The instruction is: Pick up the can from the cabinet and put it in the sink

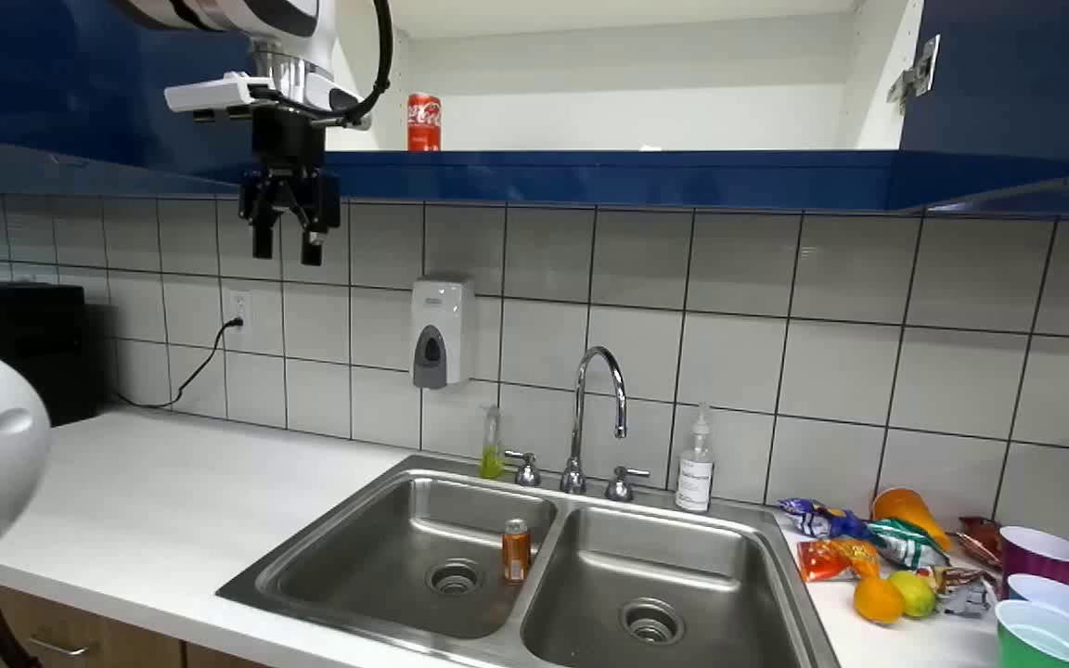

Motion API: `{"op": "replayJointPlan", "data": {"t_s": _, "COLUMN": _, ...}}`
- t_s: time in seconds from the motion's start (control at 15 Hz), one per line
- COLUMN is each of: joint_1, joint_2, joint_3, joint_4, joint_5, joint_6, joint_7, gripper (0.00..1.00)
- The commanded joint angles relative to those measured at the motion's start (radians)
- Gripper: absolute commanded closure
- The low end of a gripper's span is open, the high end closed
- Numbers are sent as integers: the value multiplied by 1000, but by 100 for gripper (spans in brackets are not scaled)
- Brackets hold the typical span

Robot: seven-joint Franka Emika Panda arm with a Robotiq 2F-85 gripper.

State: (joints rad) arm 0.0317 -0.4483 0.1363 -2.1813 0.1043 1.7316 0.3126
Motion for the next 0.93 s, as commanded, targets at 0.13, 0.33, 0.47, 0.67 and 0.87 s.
{"op": "replayJointPlan", "data": {"t_s": 0.13, "joint_1": -1, "joint_2": 1, "joint_3": -1, "joint_4": 6, "joint_5": -9, "joint_6": -2, "joint_7": 4, "gripper": 0}}
{"op": "replayJointPlan", "data": {"t_s": 0.33, "joint_1": -1, "joint_2": 2, "joint_3": 0, "joint_4": 23, "joint_5": -23, "joint_6": -10, "joint_7": -3, "gripper": 0}}
{"op": "replayJointPlan", "data": {"t_s": 0.47, "joint_1": 2, "joint_2": 6, "joint_3": -5, "joint_4": 43, "joint_5": -25, "joint_6": -26, "joint_7": -22, "gripper": 0}}
{"op": "replayJointPlan", "data": {"t_s": 0.67, "joint_1": 4, "joint_2": 11, "joint_3": -10, "joint_4": 70, "joint_5": -30, "joint_6": -30, "joint_7": -47, "gripper": 0}}
{"op": "replayJointPlan", "data": {"t_s": 0.87, "joint_1": 4, "joint_2": 15, "joint_3": -20, "joint_4": 101, "joint_5": -28, "joint_6": -47, "joint_7": -79, "gripper": 0}}
